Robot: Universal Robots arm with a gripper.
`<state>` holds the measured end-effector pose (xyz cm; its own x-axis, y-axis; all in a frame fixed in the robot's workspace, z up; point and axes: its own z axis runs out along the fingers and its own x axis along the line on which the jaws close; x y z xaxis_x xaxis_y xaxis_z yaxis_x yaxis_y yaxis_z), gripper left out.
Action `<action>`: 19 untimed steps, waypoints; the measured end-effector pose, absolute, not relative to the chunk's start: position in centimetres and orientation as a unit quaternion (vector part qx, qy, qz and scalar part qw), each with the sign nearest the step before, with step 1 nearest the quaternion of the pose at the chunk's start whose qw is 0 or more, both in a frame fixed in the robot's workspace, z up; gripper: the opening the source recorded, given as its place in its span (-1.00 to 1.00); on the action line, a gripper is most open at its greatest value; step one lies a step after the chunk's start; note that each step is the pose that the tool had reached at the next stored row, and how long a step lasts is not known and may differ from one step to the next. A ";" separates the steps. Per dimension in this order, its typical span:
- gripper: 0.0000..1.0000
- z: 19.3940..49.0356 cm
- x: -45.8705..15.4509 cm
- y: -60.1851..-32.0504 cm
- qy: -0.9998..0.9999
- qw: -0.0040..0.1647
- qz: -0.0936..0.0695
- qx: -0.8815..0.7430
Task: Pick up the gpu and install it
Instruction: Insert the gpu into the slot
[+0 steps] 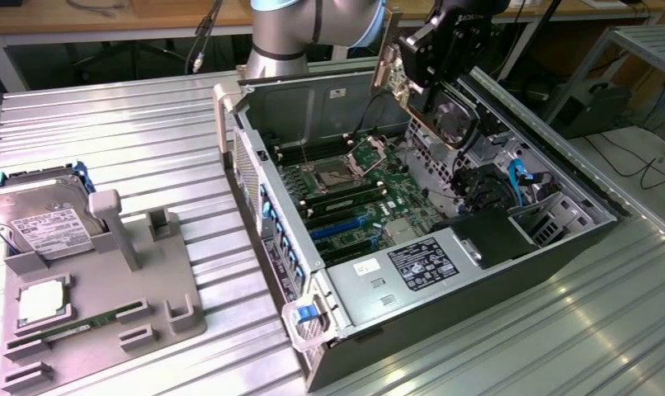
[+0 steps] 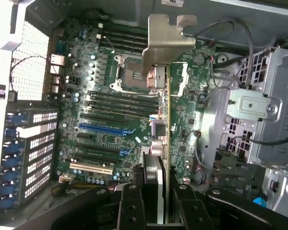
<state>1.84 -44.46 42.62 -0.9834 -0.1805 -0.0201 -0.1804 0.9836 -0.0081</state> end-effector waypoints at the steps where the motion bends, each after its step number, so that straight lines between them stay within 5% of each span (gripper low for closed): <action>1: -0.44 42.6 1.8 -44.5 0.995 0.010 -0.003 -0.099; 19: -0.44 42.6 1.8 -44.5 0.971 0.011 -0.002 -0.237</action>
<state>1.84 -44.47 42.62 -0.8874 -0.4605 -0.0201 -0.4605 0.8876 -0.0080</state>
